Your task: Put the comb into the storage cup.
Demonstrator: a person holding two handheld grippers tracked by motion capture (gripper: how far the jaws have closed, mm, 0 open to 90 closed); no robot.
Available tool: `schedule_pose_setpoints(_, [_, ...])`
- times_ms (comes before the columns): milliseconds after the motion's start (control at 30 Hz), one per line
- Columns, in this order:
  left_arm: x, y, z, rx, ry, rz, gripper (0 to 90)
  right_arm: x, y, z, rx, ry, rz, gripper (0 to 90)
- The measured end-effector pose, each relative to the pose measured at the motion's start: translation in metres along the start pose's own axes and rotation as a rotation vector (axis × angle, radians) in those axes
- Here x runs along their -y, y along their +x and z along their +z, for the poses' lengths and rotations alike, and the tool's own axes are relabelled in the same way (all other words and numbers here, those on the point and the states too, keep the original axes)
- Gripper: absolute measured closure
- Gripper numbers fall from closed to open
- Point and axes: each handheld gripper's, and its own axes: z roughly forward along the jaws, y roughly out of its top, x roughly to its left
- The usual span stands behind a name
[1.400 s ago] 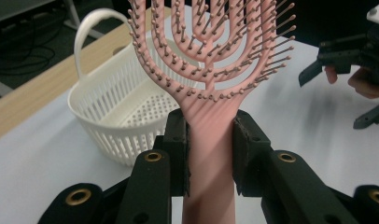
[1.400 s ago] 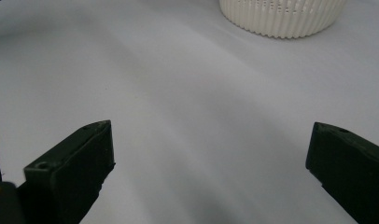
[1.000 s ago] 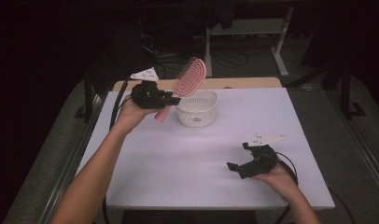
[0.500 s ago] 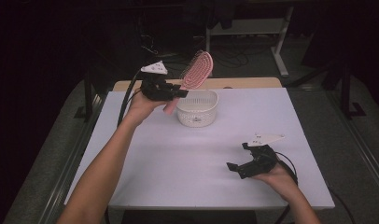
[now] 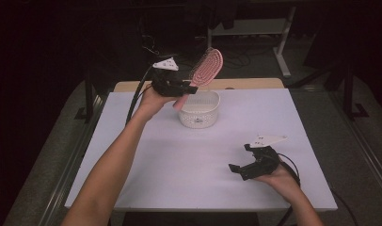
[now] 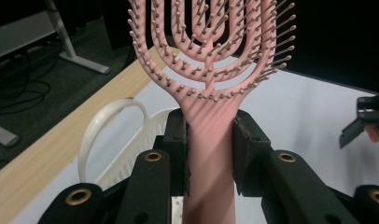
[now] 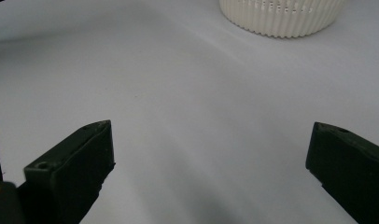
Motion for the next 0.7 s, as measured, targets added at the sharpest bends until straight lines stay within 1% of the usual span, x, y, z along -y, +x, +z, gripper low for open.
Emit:
schedule_pose_setpoints(67, [-0.001,0.002,0.004,0.002,-0.009,0.003,70.7,0.0,0.0,0.0,0.0,0.0,0.0,0.6])
schedule_pose_setpoints(200, [-0.003,0.006,0.012,-0.002,-0.008,0.011,70.7,0.0,0.0,-0.001,-0.001,-0.001,0.002,0.6])
schedule_pose_setpoints(267, [-0.005,0.008,0.016,-0.003,-0.005,0.009,70.7,0.001,-0.001,-0.001,-0.001,0.0,0.001,0.6])
schedule_pose_setpoints(367, [-0.005,0.01,0.02,-0.005,-0.014,0.015,70.7,0.001,-0.001,-0.001,-0.002,-0.002,0.001,0.6])
schedule_pose_setpoints(500, [-0.004,0.012,0.025,-0.005,-0.012,0.023,70.7,0.001,-0.001,-0.001,-0.002,-0.002,0.002,0.6])
schedule_pose_setpoints(533, [-0.001,0.013,0.031,-0.003,-0.007,0.024,70.7,0.001,-0.001,-0.001,-0.004,-0.001,0.002,0.6])
schedule_pose_setpoints(600, [0.001,0.015,0.036,-0.006,0.01,0.037,70.7,0.001,-0.001,-0.001,-0.003,0.0,0.002,0.6])
schedule_pose_setpoints(700, [0.005,0.017,0.042,-0.006,0.017,0.037,70.7,0.001,-0.001,-0.001,-0.004,0.0,0.003,0.6])
